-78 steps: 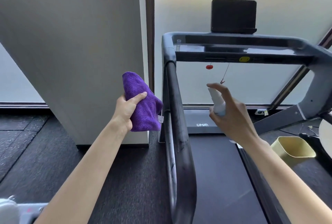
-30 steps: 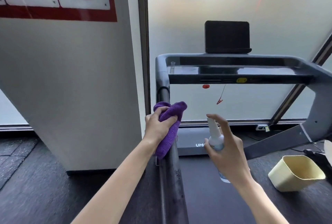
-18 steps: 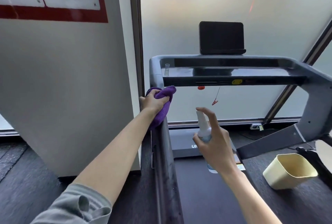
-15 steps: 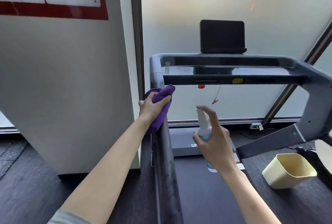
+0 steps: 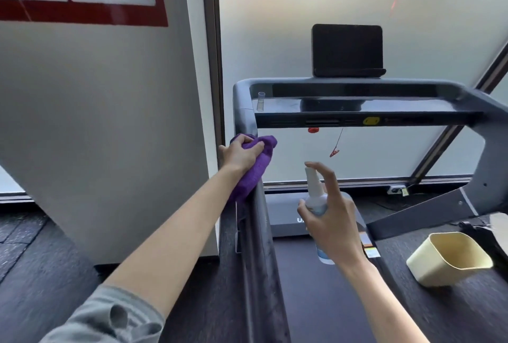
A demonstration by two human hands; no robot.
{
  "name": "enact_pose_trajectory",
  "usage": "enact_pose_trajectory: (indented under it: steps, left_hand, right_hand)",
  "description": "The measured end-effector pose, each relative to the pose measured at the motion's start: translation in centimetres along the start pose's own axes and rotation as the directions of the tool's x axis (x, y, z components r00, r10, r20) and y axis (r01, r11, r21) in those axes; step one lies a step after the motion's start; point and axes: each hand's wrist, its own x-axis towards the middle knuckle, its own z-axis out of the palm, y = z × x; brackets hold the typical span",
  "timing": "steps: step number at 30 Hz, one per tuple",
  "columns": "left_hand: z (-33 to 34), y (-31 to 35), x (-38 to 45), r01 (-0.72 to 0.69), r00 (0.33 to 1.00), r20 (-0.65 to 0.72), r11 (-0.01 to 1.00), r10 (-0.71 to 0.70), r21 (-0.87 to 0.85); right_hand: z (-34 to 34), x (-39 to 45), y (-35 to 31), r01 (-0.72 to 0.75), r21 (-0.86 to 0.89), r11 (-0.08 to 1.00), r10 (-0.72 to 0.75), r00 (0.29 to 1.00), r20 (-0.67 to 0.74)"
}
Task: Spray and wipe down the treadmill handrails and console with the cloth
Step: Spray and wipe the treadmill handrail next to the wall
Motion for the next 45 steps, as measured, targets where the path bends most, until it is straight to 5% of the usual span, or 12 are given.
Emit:
enact_pose_trajectory:
  steps: [6,13,21,28,34,38,45]
  left_hand:
    - [-0.1,0.2,-0.3,0.008,1.000,-0.016,0.997,-0.009,-0.083]
    - [-1.2,-3.1,-12.1,-0.057,0.994,0.073,0.943,0.085,-0.328]
    - [-0.4,-1.5,-9.4,-0.033,0.999,0.036,0.999,0.031,0.037]
    - [-0.8,-0.8,-9.0,-0.020,1.000,0.020,0.999,0.021,-0.044]
    - [-1.3,-3.5,-18.9,-0.087,0.994,0.043,0.973,0.098,-0.216]
    - [-0.9,-4.5,-23.9,-0.066,0.997,0.033,0.996,0.068,-0.056]
    - [-0.8,-1.8,-16.7,0.018,0.999,0.039,1.000,-0.018,0.012]
  right_hand:
    - [-0.3,0.3,-0.9,-0.012,-0.017,1.000,0.012,1.000,0.022]
    - [-1.0,-0.9,-0.5,-0.007,-0.026,1.000,0.007,1.000,0.008]
    - [-1.2,-2.5,-0.2,-0.038,0.005,0.999,0.038,0.999,0.039]
    - [-0.9,-2.8,-2.2,-0.033,0.012,0.999,0.033,0.997,0.073]
    - [-2.6,-5.2,-2.0,0.021,0.033,0.999,-0.023,0.999,0.041]
    - [-3.6,-7.0,-1.9,0.011,0.058,0.998,-0.013,1.000,0.022]
    - [-4.4,-8.7,-2.9,-0.024,0.062,0.998,0.020,0.997,0.069]
